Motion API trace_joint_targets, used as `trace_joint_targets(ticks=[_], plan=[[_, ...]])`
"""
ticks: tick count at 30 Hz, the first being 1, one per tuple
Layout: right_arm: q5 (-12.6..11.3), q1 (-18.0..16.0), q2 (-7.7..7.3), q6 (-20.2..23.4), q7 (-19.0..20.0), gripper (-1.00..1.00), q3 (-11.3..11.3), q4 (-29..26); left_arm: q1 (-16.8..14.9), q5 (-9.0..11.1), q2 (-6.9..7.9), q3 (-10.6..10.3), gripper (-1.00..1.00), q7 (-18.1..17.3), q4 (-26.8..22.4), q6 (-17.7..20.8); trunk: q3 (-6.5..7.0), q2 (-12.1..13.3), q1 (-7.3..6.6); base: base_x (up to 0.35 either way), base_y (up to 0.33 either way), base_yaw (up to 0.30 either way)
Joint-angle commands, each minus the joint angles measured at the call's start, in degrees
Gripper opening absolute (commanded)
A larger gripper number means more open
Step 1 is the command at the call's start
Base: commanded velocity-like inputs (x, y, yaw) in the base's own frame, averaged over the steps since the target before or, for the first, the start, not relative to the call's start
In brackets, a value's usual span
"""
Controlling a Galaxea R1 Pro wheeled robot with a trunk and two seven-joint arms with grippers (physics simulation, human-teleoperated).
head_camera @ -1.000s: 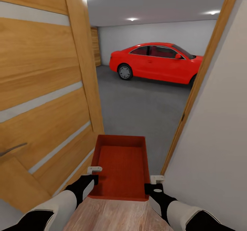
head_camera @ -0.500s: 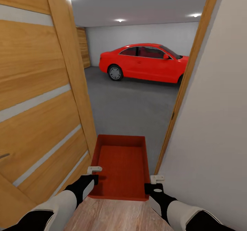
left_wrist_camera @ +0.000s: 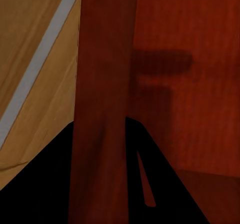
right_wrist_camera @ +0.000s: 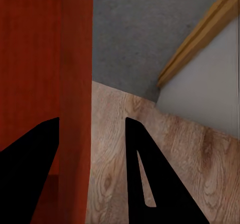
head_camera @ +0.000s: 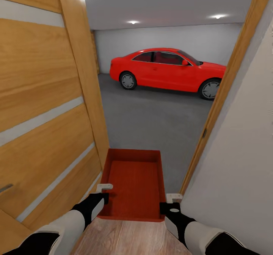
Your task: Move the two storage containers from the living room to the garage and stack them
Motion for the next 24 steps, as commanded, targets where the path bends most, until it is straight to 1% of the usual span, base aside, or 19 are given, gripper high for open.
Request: trace_joint_targets(ticks=[1, 14, 22, 24], plan=[[0.0, -0.1, 0.04, -0.2, -0.2, -1.0, 0.0, -0.7, 0.0, 0.7, -0.03, -0.4, -1.0, 0.3, 0.1, 0.3, -0.12, -0.1, 0.03, 0.021, 0.018, -0.193], [0.0, -0.1, 0.05, -0.2, -0.1, -1.0, 0.0, -0.7, 0.0, 0.7, -0.03, -0.4, -1.0, 0.3, 0.1, 0.3, -0.12, -0.1, 0.03, 0.002, 0.002, -0.245], [0.0, -0.1, 0.05, -0.1, -0.1, -1.0, -0.1, -0.7, 0.0, 0.7, -0.08, -0.4, -1.0, 0.3, 0.1, 0.3, -0.12, -0.1, 0.03, 0.002, 0.001, -0.031], [0.0, -0.1, 0.05, -0.1, -0.1, -1.0, -0.1, -0.7, 0.0, 0.7, -0.09, -0.4, -1.0, 0.2, 0.1, 0.3, -0.12, -0.1, 0.03, 0.131, 0.109, -0.001]])
